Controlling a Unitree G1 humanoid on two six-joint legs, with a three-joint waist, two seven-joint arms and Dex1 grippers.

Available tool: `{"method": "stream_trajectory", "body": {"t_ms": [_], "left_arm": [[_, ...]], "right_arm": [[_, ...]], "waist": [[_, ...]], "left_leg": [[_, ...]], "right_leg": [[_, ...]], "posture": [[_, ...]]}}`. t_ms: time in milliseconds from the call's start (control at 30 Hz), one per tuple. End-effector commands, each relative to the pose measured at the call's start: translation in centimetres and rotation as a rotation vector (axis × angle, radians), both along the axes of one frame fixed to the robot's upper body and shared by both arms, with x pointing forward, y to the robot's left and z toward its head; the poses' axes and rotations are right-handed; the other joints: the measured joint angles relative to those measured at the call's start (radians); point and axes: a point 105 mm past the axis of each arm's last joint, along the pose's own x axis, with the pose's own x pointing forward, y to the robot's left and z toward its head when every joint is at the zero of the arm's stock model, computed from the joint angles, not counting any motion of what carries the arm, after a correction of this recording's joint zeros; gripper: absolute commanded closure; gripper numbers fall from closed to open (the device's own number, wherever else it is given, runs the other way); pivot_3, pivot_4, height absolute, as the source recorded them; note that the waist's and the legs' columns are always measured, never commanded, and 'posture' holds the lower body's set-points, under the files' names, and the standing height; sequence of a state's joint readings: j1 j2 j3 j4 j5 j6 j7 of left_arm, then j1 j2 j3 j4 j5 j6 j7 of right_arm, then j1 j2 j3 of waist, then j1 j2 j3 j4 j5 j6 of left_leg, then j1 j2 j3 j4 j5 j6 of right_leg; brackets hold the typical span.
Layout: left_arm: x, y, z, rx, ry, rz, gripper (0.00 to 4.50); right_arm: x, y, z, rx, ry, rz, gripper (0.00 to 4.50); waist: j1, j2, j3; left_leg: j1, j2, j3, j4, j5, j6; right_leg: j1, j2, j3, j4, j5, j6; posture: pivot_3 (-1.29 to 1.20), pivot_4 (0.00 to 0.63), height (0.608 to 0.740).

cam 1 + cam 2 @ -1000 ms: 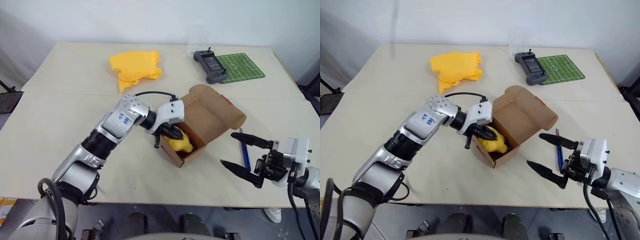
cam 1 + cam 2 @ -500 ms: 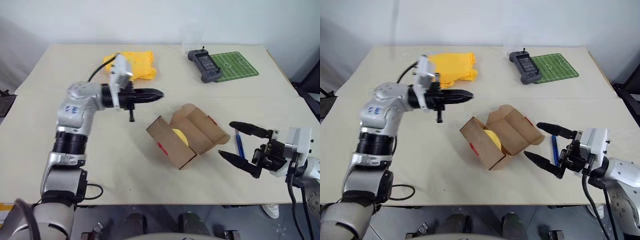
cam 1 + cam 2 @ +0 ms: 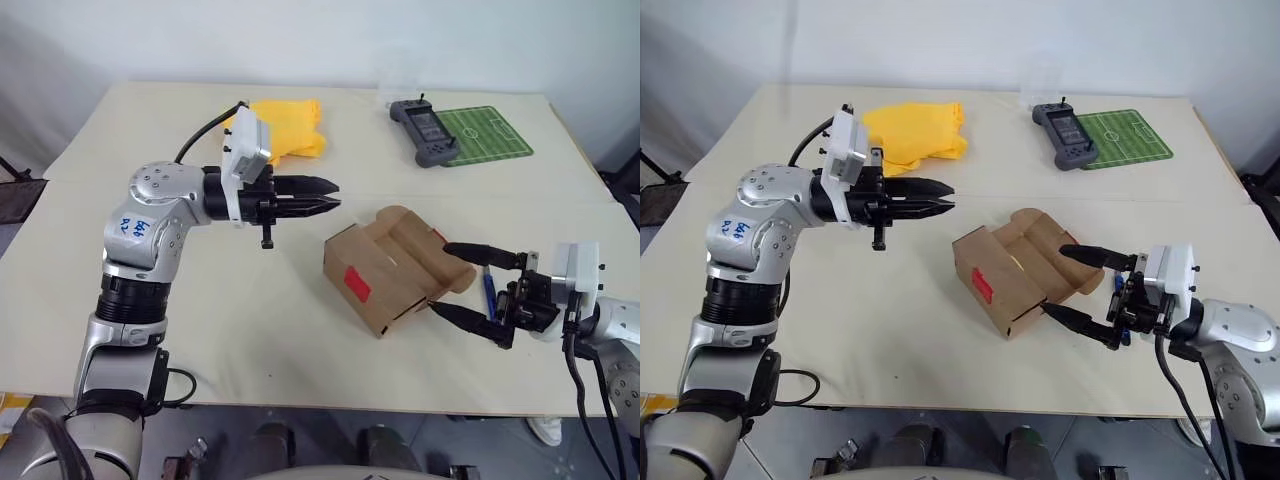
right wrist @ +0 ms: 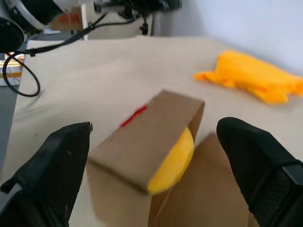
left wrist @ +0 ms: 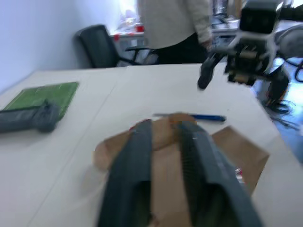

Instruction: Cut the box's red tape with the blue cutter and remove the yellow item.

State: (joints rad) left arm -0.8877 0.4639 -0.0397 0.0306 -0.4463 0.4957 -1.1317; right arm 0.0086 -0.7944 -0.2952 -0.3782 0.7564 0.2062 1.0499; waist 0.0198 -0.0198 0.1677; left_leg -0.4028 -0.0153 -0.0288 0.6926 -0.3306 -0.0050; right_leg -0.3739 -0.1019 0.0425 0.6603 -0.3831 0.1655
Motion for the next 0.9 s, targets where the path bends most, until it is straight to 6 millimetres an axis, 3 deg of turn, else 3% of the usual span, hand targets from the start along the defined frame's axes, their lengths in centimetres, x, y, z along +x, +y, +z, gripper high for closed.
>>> {"method": "stream_trajectory", "body": {"t_ms": [33,67,167,267,433,467,667,900], "left_arm": [[-0.6,-2.6,-0.7,0.048,-0.022,-0.028,2.3],[-0.5,-3.3,-1.8,0.085,-0.008,-0.034,2.01],[-0.3,-5.2,-4.1,0.15,-0.037,-0.042,2.13],[-0.1,-6.2,-5.9,0.24,-0.045,-0.035,2.91],[-1.1,-5.5,-6.3,0.268,-0.007,-0.072,4.37],[-1.3,-5.3,-6.4,0.276,-0.004,-0.076,4.46],[-1.3,-4.6,-9.2,0.391,0.019,-0.036,4.46],[-2.1,0.0,-11.9,0.553,0.18,0.036,4.46]], "right_arm": [[-0.1,-0.7,1.5,0.013,-0.056,-0.063,0.0],[0.1,-1.0,1.5,0.014,-0.053,-0.083,0.0],[0.4,-2.0,1.6,0.016,-0.054,-0.134,0.0],[0.6,-2.7,1.9,0.011,-0.069,-0.176,0.0],[0.2,-3.2,1.9,-0.002,-0.072,-0.2,0.0],[0.2,-3.2,1.9,-0.003,-0.072,-0.204,0.0],[0.3,-3.1,1.8,-0.004,-0.085,-0.214,0.0],[-0.4,-1.7,1.7,-0.034,-0.056,-0.119,0.0]], "waist": [[-0.001,0.0,0.0],[-0.001,0.0,0.0],[0.002,0.0,0.0],[0.003,0.0,0.0],[0.0,0.0,0.0],[0.0,0.001,0.0],[0.004,0.001,0.0],[-0.003,0.004,0.0]], "left_leg": [[0.0,0.0,0.0,0.0,0.0,0.0],[0.0,0.0,0.0,0.001,0.0,0.0],[0.0,0.0,0.0,0.001,0.0,0.0],[0.0,-0.001,0.0,0.002,0.0,0.0],[-0.001,0.0,0.0,0.002,0.0,0.001],[-0.001,0.0,0.0,0.002,0.0,0.001],[0.0,0.0,0.0,0.003,0.0,0.001],[0.006,0.0,-0.002,0.001,0.0,0.001]], "right_leg": [[0.0,0.0,0.0,0.0,0.0,0.0],[0.0,0.0,0.0,0.0,0.0,0.0],[0.001,0.0,0.0,-0.002,0.0,0.0],[0.001,0.0,0.0,-0.002,0.0,0.0],[0.0,0.001,0.0,-0.002,0.0,0.0],[0.0,0.001,0.0,-0.002,0.0,0.0],[0.001,0.0,0.001,-0.002,0.0,0.0],[0.009,0.0,0.0,-0.004,0.0,0.0]], "posture": [[0.0,0.15,0.74],[0.0,0.15,0.74],[0.0,0.15,0.74],[0.0,0.15,0.74],[0.0,0.15,0.74],[0.0,0.15,0.74],[0.0,0.15,0.74],[0.0,0.15,0.74]]}}
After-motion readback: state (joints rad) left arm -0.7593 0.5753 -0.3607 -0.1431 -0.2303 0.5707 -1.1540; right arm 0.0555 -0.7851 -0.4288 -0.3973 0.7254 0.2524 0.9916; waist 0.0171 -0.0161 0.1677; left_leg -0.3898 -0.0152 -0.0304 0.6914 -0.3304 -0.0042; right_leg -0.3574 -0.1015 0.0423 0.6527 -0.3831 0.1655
